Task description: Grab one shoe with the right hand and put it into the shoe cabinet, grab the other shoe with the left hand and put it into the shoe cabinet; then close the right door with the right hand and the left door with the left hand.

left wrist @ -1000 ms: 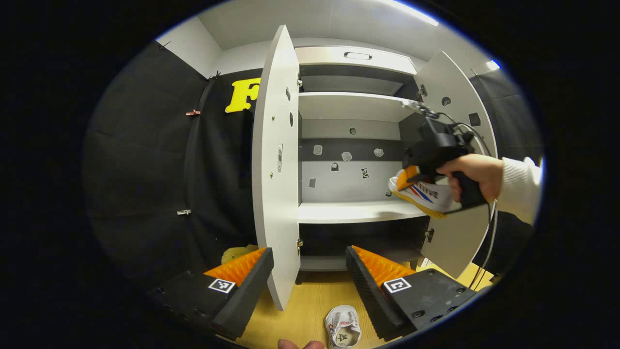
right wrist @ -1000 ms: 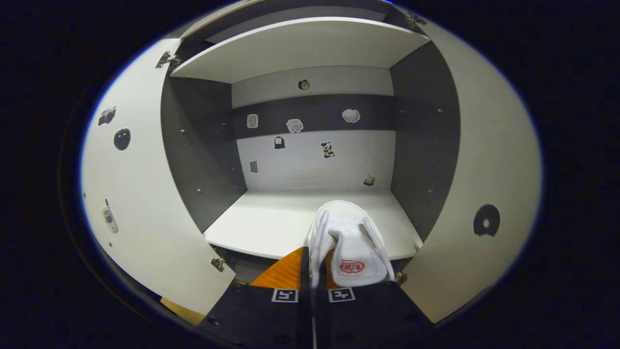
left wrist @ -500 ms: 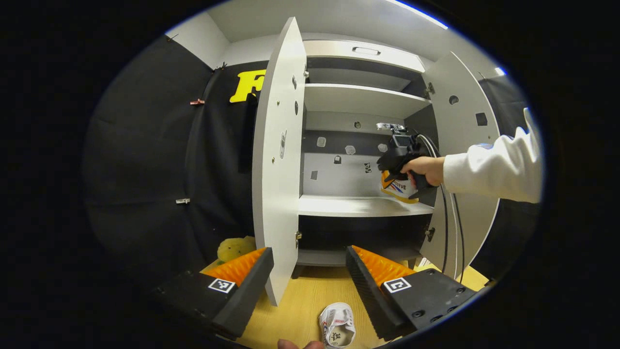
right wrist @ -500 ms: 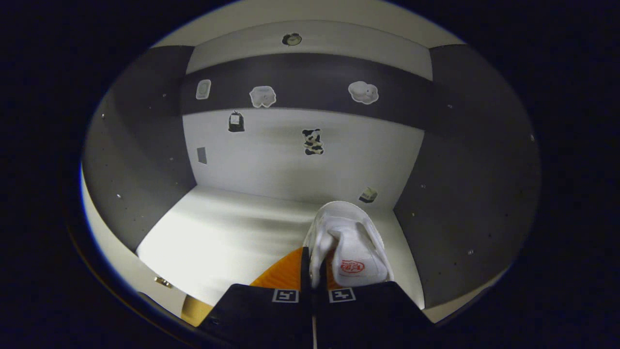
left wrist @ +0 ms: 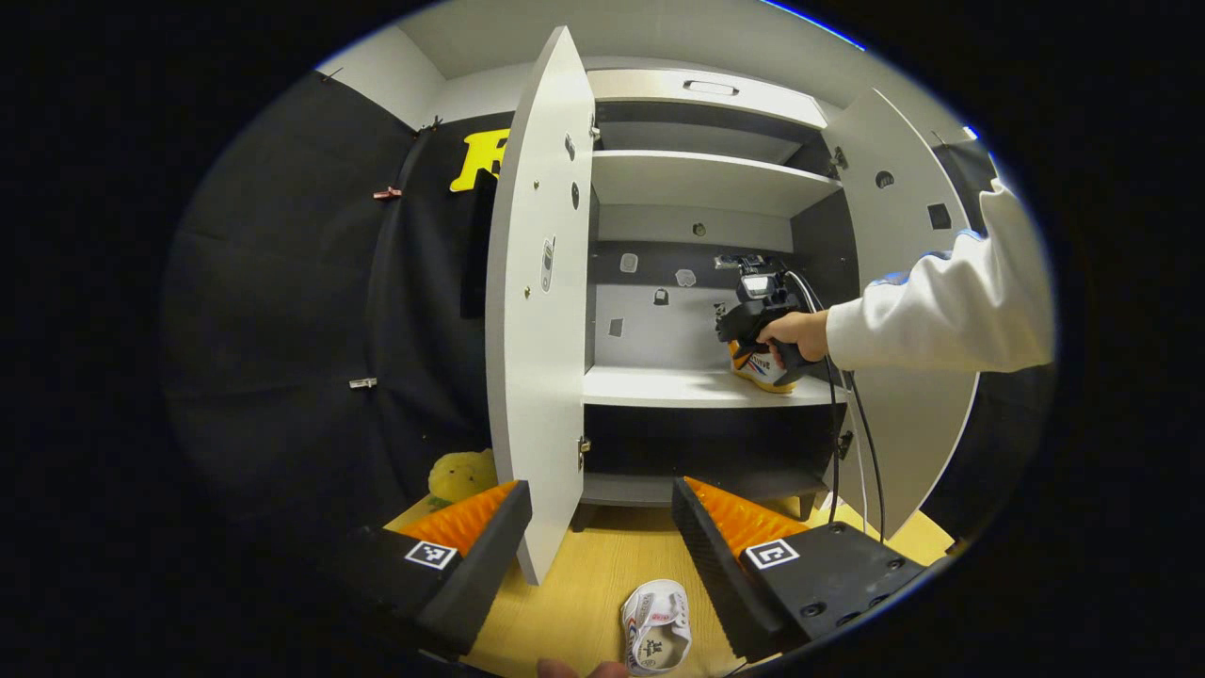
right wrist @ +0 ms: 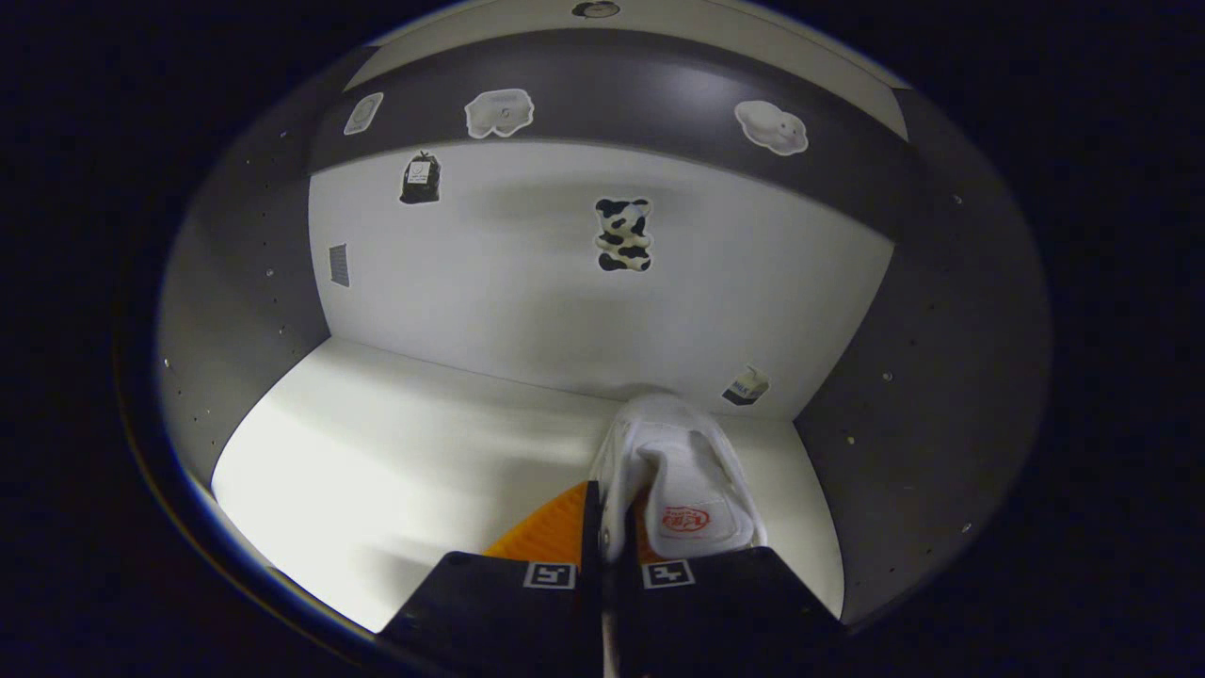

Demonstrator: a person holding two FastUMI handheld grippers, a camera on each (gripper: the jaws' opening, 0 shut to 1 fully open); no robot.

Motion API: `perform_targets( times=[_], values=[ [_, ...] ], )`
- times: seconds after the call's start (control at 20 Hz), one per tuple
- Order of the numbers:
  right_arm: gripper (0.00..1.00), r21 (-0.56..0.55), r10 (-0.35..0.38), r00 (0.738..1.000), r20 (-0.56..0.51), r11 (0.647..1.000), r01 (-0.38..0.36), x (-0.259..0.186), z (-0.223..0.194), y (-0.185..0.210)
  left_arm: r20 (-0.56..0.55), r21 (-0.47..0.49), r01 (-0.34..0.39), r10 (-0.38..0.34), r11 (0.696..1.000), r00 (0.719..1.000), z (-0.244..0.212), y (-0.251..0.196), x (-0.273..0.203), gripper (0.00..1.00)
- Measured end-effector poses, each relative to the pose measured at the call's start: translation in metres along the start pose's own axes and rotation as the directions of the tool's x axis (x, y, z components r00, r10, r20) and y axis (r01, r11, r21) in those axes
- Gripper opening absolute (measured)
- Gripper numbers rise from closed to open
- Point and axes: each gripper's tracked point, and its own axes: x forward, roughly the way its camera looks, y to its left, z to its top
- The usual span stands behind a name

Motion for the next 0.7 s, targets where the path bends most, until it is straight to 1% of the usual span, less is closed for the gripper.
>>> perform_targets(
  times=[0.05, 0.15, 0.2, 0.25, 0.3, 0.35, 0.4, 0.45, 0.5, 0.6, 0.7],
  values=[
    [0.15, -0.002, -0.02, 1.0, 0.002, 1.0, 0.02, 0.001, 0.0, -0.005, -0.002, 0.0, -0.003, 0.003, 1.0, 1.0, -0.001, -0.001, 0.0, 0.95],
    [0.27, 0.017, -0.005, 1.0, -0.008, 1.0, 0.005, -0.008, -0.002, -0.004, -0.003, -0.007, -0.005, 0.005, 1.0, 1.0, -0.001, -0.002, 0.002, 0.95],
    [0.39, 0.028, 0.011, 1.0, -0.01, 1.0, -0.01, -0.012, -0.003, -0.001, -0.003, -0.011, -0.003, 0.003, 1.0, 1.0, -0.003, -0.002, 0.002, 0.95],
    [0.46, 0.037, 0.023, 1.0, -0.005, 0.999, -0.023, -0.018, -0.002, 0.0, -0.005, -0.015, -0.002, 0.001, 1.0, 1.0, -0.004, -0.004, 0.002, 0.95],
    [0.65, 0.053, 0.04, 0.999, 0.005, 0.998, -0.04, -0.026, 0.001, 0.004, -0.005, -0.018, 0.0, 0.0, 1.0, 1.0, -0.005, -0.005, 0.003, 0.95],
    [0.71, 0.073, 0.057, 0.998, 0.017, 0.996, -0.058, -0.035, 0.003, 0.007, -0.007, -0.02, 0.001, -0.001, 1.0, 1.0, -0.006, -0.006, 0.003, 0.95],
    [0.83, 0.083, 0.067, 0.997, 0.031, 0.994, -0.07, -0.045, 0.004, 0.009, -0.009, -0.021, 0.002, -0.002, 1.0, 1.0, -0.007, -0.006, 0.003, 0.95],
    [0.86, 0.083, 0.072, 0.996, 0.047, 0.994, -0.076, -0.054, 0.005, 0.009, -0.009, -0.022, 0.003, -0.003, 1.0, 1.0, -0.007, -0.006, 0.003, 0.95],
    [0.91, 0.08, 0.08, 0.995, 0.066, 0.993, -0.085, -0.066, 0.007, 0.01, -0.009, -0.023, 0.006, -0.006, 1.0, 1.0, -0.008, -0.005, 0.002, 0.95],
    [0.95, 0.104, 0.089, 0.988, 0.124, 0.989, -0.102, -0.089, 0.013, 0.009, -0.006, -0.026, 0.016, -0.017, 1.0, 1.0, -0.009, -0.007, 0.0, 0.95],
    [0.95, 0.137, 0.104, 0.978, 0.18, 0.982, -0.13, -0.114, 0.016, 0.01, -0.009, -0.025, 0.021, -0.022, 0.999, 1.0, -0.012, -0.007, -0.002, 0.95]
  ],
)
